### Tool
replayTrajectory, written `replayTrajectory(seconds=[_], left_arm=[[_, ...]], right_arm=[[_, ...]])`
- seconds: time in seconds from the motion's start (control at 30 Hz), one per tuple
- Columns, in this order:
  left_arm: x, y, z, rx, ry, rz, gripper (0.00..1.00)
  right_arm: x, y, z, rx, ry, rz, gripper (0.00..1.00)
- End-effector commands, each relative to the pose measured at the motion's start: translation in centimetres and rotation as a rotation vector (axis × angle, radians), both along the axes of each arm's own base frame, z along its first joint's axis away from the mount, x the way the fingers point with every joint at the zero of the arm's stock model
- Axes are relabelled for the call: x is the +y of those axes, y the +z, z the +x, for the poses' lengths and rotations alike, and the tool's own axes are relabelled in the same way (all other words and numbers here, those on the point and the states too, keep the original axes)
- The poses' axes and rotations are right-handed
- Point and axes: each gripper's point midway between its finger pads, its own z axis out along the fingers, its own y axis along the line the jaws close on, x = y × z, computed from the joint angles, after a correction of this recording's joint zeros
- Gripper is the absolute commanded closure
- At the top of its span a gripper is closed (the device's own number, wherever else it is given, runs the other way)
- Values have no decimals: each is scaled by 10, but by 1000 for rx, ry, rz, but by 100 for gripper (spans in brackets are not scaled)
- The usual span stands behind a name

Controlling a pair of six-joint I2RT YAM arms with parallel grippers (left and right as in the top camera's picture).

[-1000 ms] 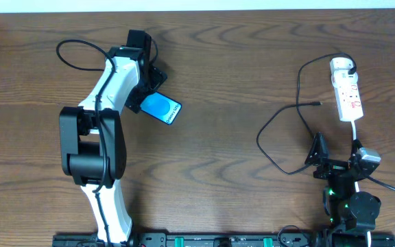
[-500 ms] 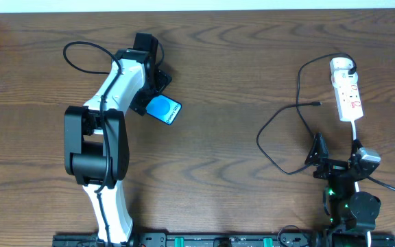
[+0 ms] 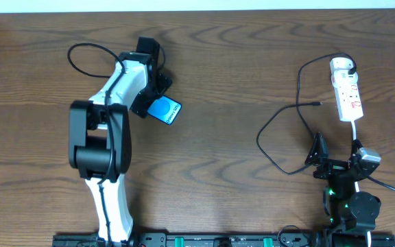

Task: Plug charger to phone and switch on socket
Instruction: 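Lower the left gripper and grasp the phone's top edge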

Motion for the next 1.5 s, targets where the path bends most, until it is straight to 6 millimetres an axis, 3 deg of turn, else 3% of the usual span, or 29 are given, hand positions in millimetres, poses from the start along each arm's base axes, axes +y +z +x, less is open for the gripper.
replayTrajectory(seconds=[0.0, 0.3, 0.47, 0.73, 1.03, 1.47], left_arm=[[4, -12, -6, 30, 23, 17, 2], [4, -13, -6, 32, 23, 17, 2], [-1, -13, -7, 36, 21, -11, 24], [0, -13, -13, 61, 5, -8, 34], [1, -13, -21, 95, -21, -3, 34], [3, 0, -14, 67, -304, 21, 34]], right_arm=[[2, -1, 0, 3, 8, 6, 1], [2, -1, 0, 3, 8, 6, 1], [2, -1, 0, 3, 8, 6, 1], [2, -1, 0, 3, 8, 6, 1], [2, -1, 0, 3, 8, 6, 1], [2, -1, 0, 3, 8, 6, 1]])
